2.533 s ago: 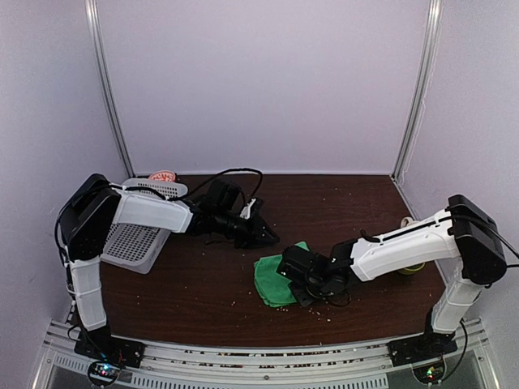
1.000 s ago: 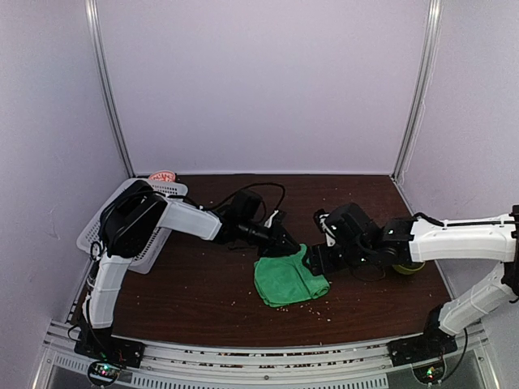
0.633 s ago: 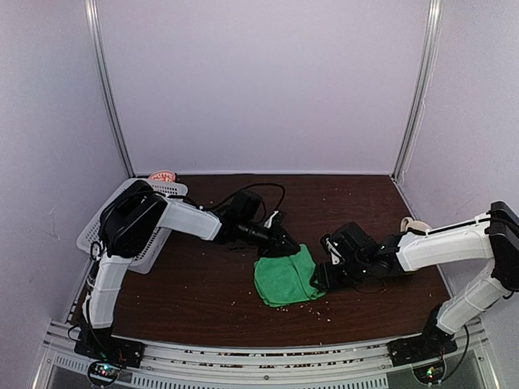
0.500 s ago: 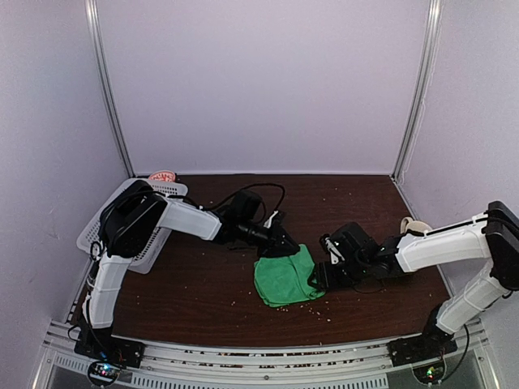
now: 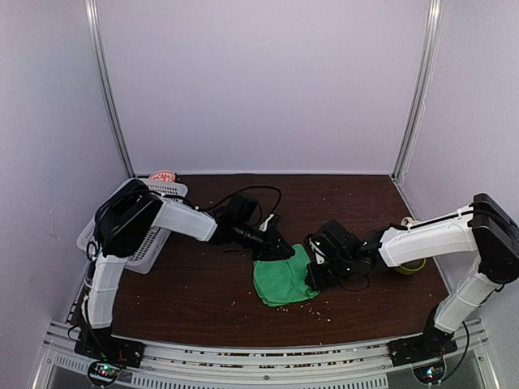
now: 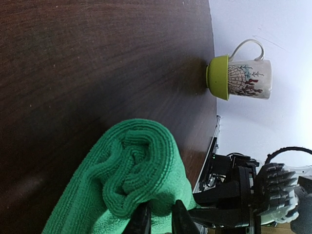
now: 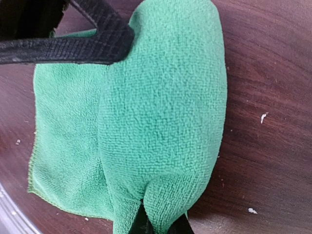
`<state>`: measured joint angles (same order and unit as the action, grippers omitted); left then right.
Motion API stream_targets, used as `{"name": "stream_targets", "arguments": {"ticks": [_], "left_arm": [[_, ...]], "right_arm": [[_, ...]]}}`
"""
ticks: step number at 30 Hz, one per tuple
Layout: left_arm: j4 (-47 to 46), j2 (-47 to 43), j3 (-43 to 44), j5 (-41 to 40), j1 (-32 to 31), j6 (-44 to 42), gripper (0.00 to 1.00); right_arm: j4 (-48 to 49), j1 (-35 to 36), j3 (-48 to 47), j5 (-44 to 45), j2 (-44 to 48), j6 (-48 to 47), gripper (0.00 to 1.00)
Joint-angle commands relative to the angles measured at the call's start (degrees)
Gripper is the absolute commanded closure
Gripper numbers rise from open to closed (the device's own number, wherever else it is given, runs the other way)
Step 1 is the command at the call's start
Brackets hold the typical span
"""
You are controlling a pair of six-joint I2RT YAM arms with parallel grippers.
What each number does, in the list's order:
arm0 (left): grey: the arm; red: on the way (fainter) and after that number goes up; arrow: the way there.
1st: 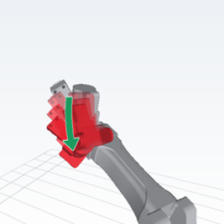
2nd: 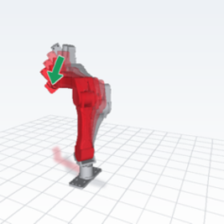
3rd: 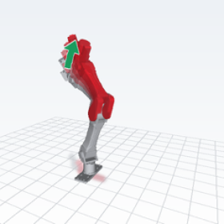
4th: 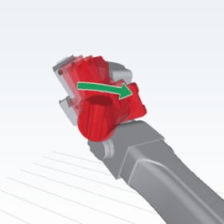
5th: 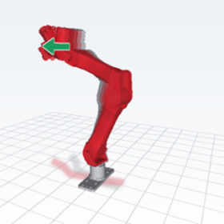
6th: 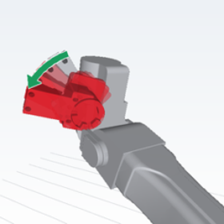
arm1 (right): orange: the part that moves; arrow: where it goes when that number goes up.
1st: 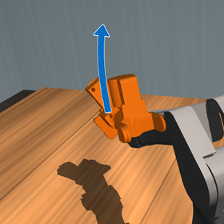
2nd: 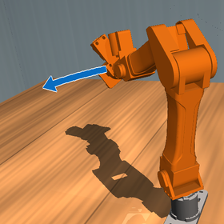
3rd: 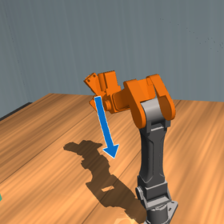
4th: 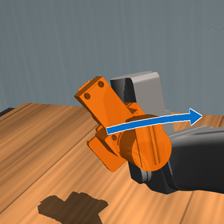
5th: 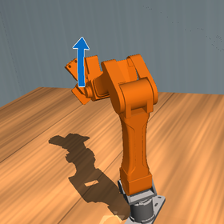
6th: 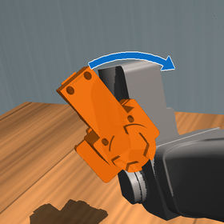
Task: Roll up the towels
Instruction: Roll the towel at the center of the board.
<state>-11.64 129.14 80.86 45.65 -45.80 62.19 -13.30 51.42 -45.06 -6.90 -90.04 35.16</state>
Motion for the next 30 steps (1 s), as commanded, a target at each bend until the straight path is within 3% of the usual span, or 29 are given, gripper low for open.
{"name": "stream_targets", "arguments": {"ticks": [1,12,20,30], "left_arm": [[1.2,-5.0,-2.3,0.0,-0.1,-1.4,0.83],[3.3,-14.2,-11.4,-4.8,0.9,-4.2,0.83],[-1.4,-17.3,-17.6,-6.0,3.0,-3.5,0.83],[-21.6,-15.4,-21.8,-2.2,4.1,3.7,0.83]], "right_arm": [[-12.3,4.7,-6.8,12.8,-4.7,-2.9,1.0],[-29.4,14.1,-22.1,30.7,-15.3,-1.6,1.0],[-40.8,18.9,-32.1,41.0,-22.9,-0.5,1.0],[-46.7,23.9,-37.0,45.6,-27.3,0.9,1.0]]}}
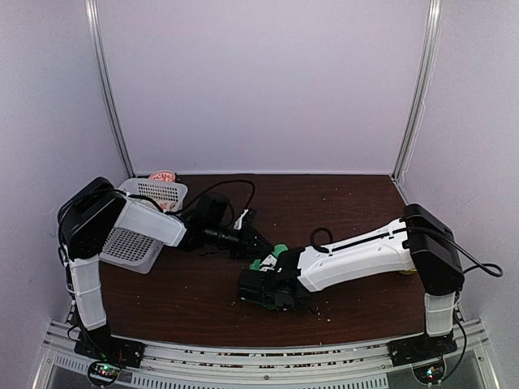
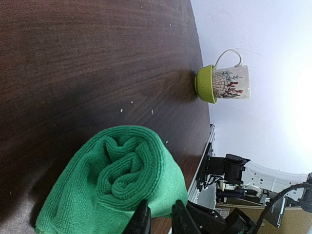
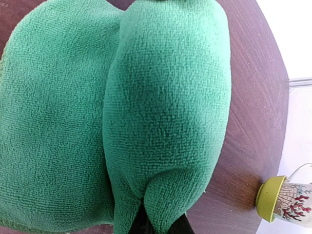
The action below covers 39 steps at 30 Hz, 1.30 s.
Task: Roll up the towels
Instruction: Roll the towel at the center of the board.
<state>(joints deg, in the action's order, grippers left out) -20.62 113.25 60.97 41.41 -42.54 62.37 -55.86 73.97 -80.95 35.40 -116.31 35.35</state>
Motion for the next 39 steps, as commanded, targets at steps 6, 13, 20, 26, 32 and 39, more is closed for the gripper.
{"name": "stream_targets", "arguments": {"ticks": [6,13,20,26,32,39], "left_arm": [[-17.3,-0.4,-3.0,3.0,0.8,4.7,0.82],[-18.9,1.2,-1.8,7.1,0.8,5.8,0.82],[-24.0,5.4,-1.8,12.2,0.8,11.3,0.83],[-21.2,6.8,-1.4,13.1,0.8,10.1,0.83],[-13.1,7.9,0.9,13.0,0.8,4.8,0.84],[-10.0,9.1,1.1,11.2,0.9,3.1,0.86]], "right_arm": [[-4.8,1.9,-3.0,3.4,-2.7,0.1,0.99],[-5.6,2.7,-4.8,4.0,-4.7,-1.2,0.97],[-4.6,3.9,-4.7,4.7,-5.2,-4.0,0.94],[-3.6,4.4,-4.7,4.6,-5.8,-6.0,0.92],[-2.0,4.4,-4.4,3.5,-5.0,-7.8,0.74],[0.9,4.4,-2.1,1.5,-1.0,-9.7,0.46]]}}
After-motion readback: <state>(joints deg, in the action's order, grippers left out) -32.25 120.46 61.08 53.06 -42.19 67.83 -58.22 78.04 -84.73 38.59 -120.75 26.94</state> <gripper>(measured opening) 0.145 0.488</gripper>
